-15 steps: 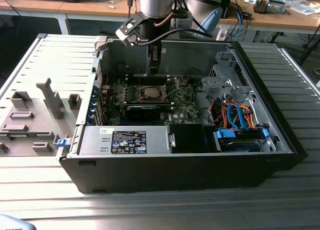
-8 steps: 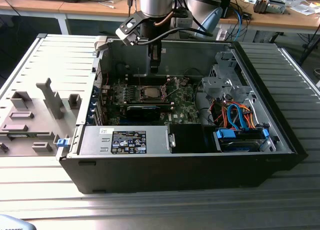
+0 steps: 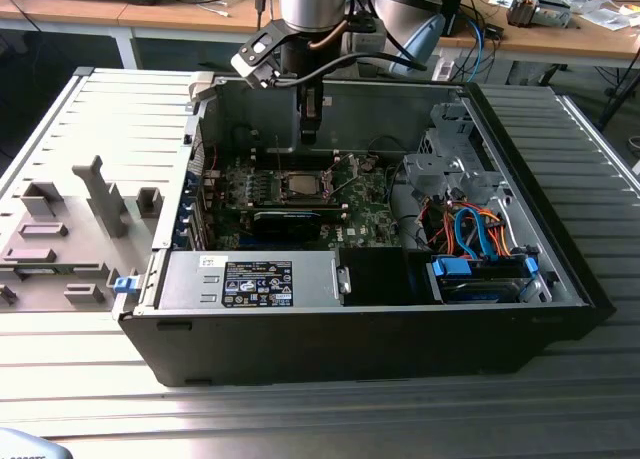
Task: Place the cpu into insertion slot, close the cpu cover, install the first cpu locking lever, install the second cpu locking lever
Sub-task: 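Close the cpu cover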
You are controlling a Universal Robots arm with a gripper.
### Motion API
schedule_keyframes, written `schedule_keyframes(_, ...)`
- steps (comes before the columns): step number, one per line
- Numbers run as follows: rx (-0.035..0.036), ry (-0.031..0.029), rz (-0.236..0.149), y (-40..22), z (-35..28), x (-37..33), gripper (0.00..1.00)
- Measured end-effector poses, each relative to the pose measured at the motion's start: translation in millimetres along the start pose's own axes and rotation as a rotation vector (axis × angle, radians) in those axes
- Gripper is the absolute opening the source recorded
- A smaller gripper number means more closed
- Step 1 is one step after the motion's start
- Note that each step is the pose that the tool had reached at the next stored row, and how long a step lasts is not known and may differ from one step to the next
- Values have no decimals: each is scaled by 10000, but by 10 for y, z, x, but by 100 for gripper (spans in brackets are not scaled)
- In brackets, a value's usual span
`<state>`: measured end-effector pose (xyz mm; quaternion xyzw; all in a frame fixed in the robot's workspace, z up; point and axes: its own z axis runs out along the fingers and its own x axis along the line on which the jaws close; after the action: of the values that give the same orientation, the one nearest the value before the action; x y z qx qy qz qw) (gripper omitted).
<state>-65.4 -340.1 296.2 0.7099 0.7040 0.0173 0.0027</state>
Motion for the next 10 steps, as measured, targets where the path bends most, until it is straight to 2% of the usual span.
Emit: schedule_keyframes(10, 0, 1, 0, 31, 3, 0, 11)
